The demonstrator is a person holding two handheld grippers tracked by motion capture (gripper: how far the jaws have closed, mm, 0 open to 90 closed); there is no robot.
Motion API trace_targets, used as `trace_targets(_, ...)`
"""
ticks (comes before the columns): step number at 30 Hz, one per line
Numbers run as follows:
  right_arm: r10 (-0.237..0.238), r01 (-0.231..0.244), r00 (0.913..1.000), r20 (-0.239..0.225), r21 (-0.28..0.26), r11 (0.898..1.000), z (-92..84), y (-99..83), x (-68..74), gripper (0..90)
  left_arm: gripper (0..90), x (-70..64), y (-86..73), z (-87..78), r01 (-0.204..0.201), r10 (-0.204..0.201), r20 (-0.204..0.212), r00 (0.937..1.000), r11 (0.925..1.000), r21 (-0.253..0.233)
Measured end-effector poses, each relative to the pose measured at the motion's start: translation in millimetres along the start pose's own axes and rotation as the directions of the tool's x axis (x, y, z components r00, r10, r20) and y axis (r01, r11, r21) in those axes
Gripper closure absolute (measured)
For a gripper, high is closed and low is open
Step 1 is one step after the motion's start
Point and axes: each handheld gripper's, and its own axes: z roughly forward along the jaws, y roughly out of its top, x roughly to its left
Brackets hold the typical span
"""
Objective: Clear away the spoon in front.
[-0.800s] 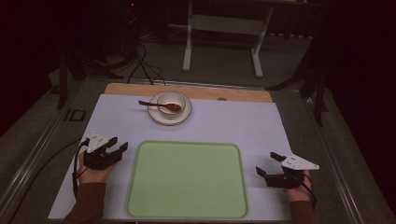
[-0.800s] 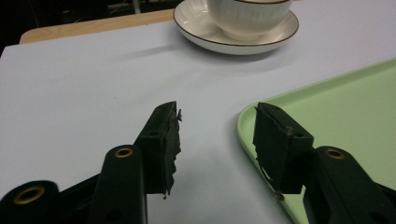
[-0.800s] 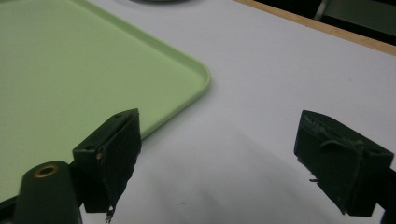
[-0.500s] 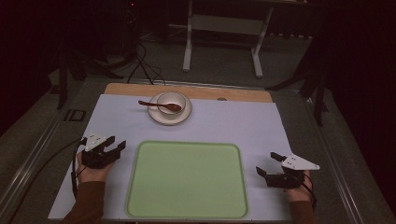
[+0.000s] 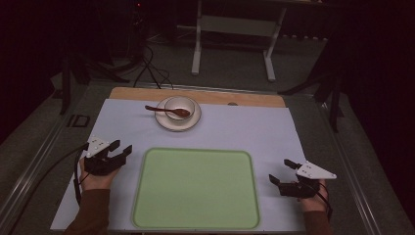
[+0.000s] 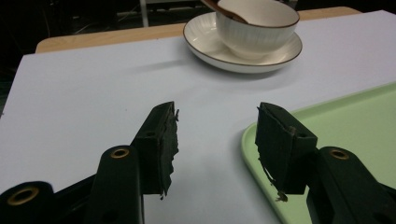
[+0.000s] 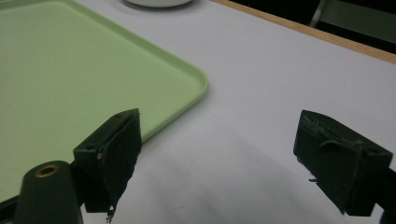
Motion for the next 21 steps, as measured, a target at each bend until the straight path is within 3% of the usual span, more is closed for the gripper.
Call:
trace_targets(17, 0.004, -0.004, 1.0000, 0.001, -0.009, 1.000, -2.0, 0.2, 0.3, 14.9, 46.4, 0.2, 27.9, 2.2, 0.004, -0.003, 0.047, 0.9989, 0.9995, -0.032)
trace_targets(21, 0.005, -0.005, 1.0000, 0.003, -0.010, 1.000, -2.3, 0.2, 0.2, 15.0, 44.0, 0.9, 36.3, 3.3, -0.002, 0.004, 0.039, 0.9992, 0.9992, -0.040)
